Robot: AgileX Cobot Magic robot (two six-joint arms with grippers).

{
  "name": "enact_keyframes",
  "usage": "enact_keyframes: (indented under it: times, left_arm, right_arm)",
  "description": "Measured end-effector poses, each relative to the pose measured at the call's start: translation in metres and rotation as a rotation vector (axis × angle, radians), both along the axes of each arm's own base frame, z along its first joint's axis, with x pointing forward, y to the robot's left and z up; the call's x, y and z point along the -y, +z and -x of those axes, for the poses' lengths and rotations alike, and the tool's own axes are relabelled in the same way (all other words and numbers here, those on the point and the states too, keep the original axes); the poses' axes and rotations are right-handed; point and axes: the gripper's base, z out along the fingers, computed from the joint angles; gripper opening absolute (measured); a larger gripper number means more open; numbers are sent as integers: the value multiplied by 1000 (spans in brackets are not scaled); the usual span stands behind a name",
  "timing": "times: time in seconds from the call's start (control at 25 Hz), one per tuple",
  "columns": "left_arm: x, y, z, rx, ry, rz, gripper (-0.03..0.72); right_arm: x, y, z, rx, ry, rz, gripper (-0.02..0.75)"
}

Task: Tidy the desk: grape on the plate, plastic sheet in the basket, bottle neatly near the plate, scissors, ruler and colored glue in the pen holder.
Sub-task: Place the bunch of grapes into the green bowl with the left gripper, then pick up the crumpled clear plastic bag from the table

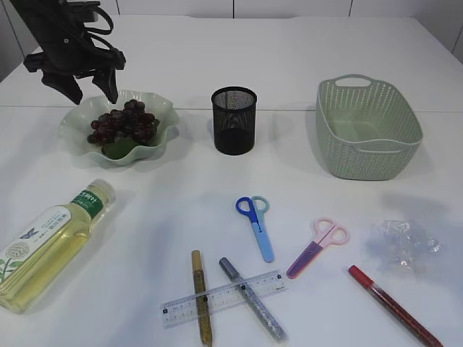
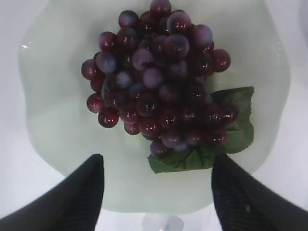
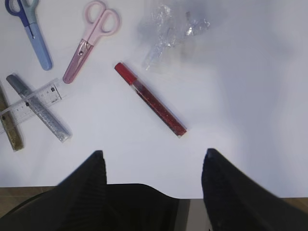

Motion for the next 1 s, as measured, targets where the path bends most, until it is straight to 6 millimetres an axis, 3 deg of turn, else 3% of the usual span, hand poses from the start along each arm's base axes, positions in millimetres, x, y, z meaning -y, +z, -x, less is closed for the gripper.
enact_keyframes:
  times: [0.2,0.44,0.8,1.0]
  left_arm:
    - [0,6,3,-1,-1,2,509]
    - [0,41,13,59,-3,41,500]
    - [11,117,54,190,-49,84,487]
    - [26,141,71,237,-101,96,486]
  right_arm:
    - [1,0,0,-3,-14,5,490]
    - [2,-9,-8,-48,-21,11,490]
    - [3,-46,-44,-165,-110,-1,490]
    - [1,-73,-74,-174,-152,-34,490]
